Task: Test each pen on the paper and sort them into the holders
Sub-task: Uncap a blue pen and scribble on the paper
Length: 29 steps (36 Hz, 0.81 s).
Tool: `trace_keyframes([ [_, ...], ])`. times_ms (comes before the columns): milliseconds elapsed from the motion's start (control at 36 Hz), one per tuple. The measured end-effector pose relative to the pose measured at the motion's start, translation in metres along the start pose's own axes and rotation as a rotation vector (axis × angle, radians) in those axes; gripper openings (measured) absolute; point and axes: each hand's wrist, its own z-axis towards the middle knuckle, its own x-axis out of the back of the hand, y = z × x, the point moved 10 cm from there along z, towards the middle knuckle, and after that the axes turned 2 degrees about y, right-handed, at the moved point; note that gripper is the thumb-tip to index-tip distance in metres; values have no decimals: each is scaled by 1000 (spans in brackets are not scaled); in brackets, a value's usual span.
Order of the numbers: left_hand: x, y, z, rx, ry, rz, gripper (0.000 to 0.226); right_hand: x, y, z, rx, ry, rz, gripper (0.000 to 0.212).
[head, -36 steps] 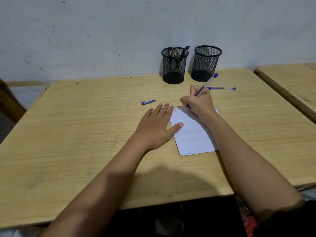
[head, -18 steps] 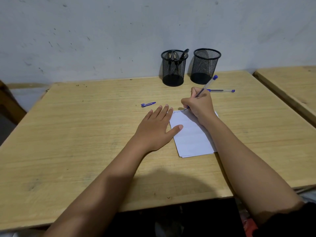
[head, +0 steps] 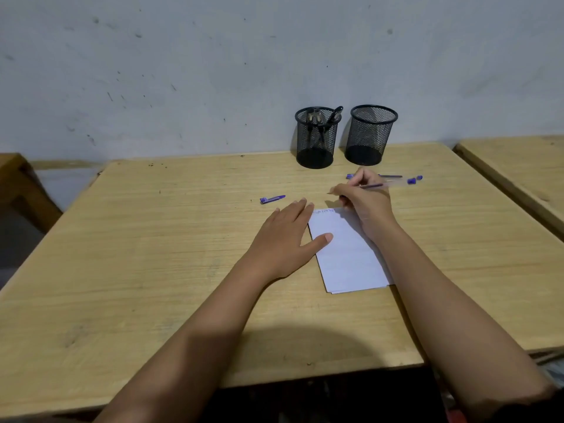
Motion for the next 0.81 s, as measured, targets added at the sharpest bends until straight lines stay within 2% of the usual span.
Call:
trace_keyframes([
  [167,33,-11,-1,58,175,-335,63,-1,-9,-6,5,-26,206,20],
  [250,49,-33,5,136,272,-300,59,0,-12,-5,18,-53,183,14],
  [389,49,-67,20,247,215,-144,50,2,-20,-3,-3,-98,209,20],
  [472,50,-74,25,228,245,-124,33,4,-27,-4,-1,-112,214,23],
  [667,65,-70,22,194,374,-239,21,0,-39,-10,1,-161,127,13],
  [806,71,-60,21,141,420,-468,20,-11,-42,-16,30,-196,71,8],
])
